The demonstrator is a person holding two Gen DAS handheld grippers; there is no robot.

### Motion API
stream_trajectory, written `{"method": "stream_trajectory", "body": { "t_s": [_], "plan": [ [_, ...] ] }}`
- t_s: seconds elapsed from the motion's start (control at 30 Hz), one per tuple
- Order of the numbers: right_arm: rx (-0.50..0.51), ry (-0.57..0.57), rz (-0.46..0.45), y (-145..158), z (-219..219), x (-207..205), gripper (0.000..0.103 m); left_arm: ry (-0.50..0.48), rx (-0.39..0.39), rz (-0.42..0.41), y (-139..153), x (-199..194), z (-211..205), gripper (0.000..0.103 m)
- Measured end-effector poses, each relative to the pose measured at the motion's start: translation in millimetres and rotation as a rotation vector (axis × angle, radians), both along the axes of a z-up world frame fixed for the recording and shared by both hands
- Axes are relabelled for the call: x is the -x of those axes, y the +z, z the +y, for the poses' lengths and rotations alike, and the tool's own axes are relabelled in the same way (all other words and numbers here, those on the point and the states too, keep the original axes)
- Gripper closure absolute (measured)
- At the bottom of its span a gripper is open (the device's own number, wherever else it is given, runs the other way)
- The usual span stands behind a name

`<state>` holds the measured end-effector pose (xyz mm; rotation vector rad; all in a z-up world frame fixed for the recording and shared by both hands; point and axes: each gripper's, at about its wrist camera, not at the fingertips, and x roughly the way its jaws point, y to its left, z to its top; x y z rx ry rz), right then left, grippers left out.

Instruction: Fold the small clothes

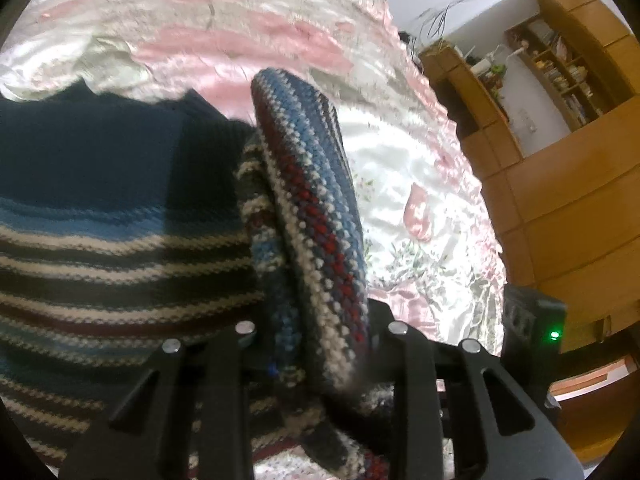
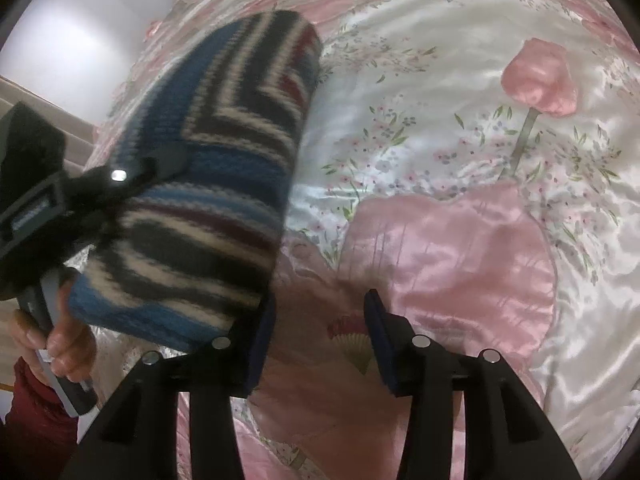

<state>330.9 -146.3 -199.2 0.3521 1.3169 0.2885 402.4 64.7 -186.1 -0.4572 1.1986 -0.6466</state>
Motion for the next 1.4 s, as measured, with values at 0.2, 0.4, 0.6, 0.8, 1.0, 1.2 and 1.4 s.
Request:
{"method": "stream_trajectory", "body": {
  "t_s": [0.2,0.4,0.6,0.8,1.0,1.2,1.4],
  "plan": [
    [-0.002,0.013,0.001,0,10,3,0.055,0.021,-0.004,-0.076,25,5,41,0.077],
    [0.003,0.051,-0.003,1,29,2,0.055,0.083,-0.025,-0.085,33,3,96,0.076],
    [-0.008,0.085,-0.010,3,47,-7,0.055,0.142,-0.031,-0.055,24,0,141,0.077],
    [-0.020,0.124,-0.015,4,65,-13,0.055,0.172,-0.009,-0.054,25,2,169,0.077],
    [-0.031,0.150,-0.017,6,78,-14,0.055,0.208,-0.026,-0.088,38,7,209,0.076],
    [-0.031,0.177,-0.015,5,97,-16,0.055,0.254,-0.063,-0.088,40,6,255,0.076],
    [-0.016,0.227,-0.017,7,123,-15,0.055,0.291,-0.073,-0.052,25,6,294,0.076]
  ]
}}
